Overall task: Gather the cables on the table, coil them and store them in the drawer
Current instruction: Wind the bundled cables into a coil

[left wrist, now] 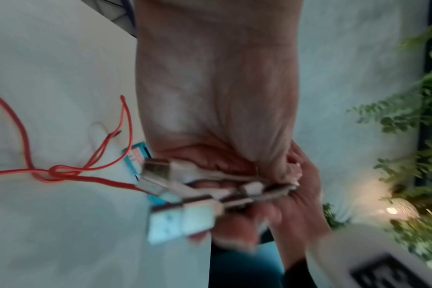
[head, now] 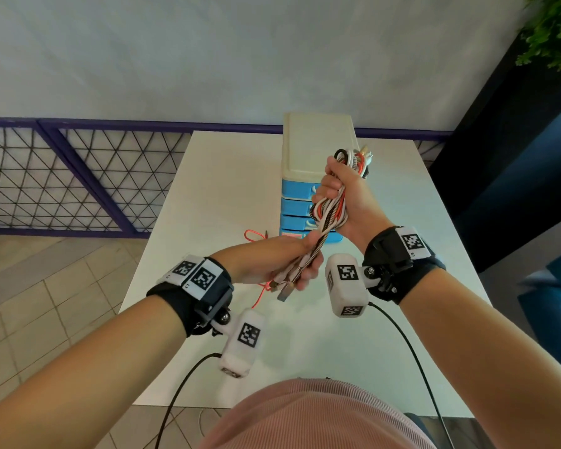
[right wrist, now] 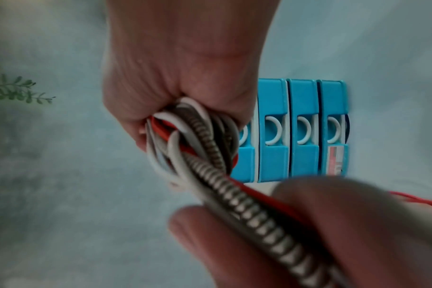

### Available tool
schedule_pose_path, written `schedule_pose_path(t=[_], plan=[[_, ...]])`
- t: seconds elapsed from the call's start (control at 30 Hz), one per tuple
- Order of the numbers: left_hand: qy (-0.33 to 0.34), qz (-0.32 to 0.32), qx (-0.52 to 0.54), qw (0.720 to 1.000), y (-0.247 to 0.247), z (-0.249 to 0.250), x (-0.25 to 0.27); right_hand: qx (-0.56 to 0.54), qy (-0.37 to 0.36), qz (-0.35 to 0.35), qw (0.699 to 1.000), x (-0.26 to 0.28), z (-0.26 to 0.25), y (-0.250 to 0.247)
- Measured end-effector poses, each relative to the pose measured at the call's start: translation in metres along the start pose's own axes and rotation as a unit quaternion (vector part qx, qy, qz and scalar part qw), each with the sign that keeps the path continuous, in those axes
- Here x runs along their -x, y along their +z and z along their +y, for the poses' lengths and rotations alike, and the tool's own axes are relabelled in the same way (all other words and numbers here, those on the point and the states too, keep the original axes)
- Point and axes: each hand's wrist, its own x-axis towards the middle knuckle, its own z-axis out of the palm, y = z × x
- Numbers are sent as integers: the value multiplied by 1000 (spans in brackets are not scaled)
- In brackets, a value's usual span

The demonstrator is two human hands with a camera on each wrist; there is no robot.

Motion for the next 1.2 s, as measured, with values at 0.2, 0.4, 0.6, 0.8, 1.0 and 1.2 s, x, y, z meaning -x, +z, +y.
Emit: schedule_pose_path(t=[0.2, 0.4, 0.6, 0.8, 1.0, 1.2], plan=[[-56, -59, 92, 992, -18, -15, 17, 47, -31, 28, 998, -2, -17, -12], [-66, 52, -23, 996, -34, -13, 15, 258, -59, 32, 964, 0, -16, -19], [-3, 235, -530, 815, -32, 17, 10, 507, 27, -20, 861, 6, -7, -18], [118, 199, -575, 785, -36, 32, 9, 422, 105, -75, 898, 16, -1, -21], [133, 174, -432, 875, -33, 37, 9, 296, 196, -155, 922, 23, 5, -19], [145, 212, -366, 895, -33, 36, 13, 308, 223, -157, 911, 29, 8, -16]])
